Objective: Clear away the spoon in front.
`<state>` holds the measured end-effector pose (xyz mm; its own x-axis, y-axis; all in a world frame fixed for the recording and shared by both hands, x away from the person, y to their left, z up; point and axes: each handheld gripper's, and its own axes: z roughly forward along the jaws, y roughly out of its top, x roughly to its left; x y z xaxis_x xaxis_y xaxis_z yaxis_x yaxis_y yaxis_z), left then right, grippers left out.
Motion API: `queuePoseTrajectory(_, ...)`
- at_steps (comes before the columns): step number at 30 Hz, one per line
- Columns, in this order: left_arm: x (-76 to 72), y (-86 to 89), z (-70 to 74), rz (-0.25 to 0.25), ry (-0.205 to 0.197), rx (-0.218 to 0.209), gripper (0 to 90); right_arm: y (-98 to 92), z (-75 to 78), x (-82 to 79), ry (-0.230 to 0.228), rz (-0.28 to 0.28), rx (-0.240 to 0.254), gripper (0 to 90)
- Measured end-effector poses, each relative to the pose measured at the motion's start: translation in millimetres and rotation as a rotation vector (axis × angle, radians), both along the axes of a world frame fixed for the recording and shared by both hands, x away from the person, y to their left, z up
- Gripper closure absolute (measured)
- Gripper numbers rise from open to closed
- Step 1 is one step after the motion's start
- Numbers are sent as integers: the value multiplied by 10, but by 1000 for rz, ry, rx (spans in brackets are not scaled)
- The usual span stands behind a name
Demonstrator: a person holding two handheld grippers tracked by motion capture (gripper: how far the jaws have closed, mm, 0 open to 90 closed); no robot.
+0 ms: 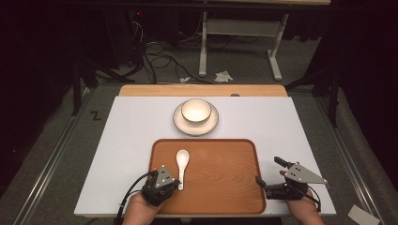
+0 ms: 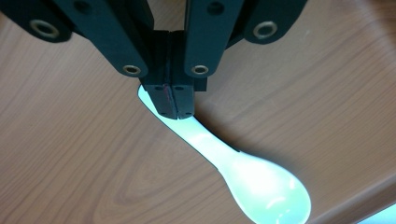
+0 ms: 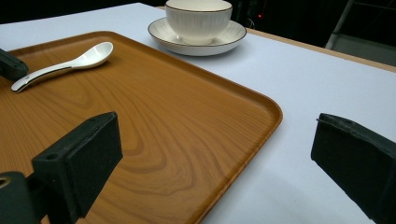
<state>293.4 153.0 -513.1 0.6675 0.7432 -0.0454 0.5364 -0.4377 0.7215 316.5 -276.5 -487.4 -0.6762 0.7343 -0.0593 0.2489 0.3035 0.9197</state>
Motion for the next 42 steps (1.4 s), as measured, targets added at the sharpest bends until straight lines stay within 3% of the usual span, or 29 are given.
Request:
queuePoseTrajectory(9,-25,-108,27,-39,-18,29,891,1,-3,3,0,1,-1,30)
queuePoseTrajectory(13,-23,-124,24,-48,-19,30,744,1,-3,3,-1,1,-1,30)
queuePoseTrajectory(19,-23,-137,23,-55,-17,29,431,0,-3,3,0,2,-1,30)
queuePoseTrajectory(23,4,-22,70,-17,-31,-26,244,-3,-1,1,-1,0,0,30)
queuePoseTrajectory(29,42,375,160,75,-87,-153,10,-10,-3,1,-1,2,1,30)
queuePoseTrajectory(31,34,488,186,99,-128,-180,0,-9,-4,5,-1,3,0,29)
queuePoseTrajectory(35,21,672,231,177,-208,-163,0,2,-5,2,3,2,-3,29)
queuePoseTrajectory(42,46,914,217,251,-221,-162,11,0,-11,6,2,4,-1,29)
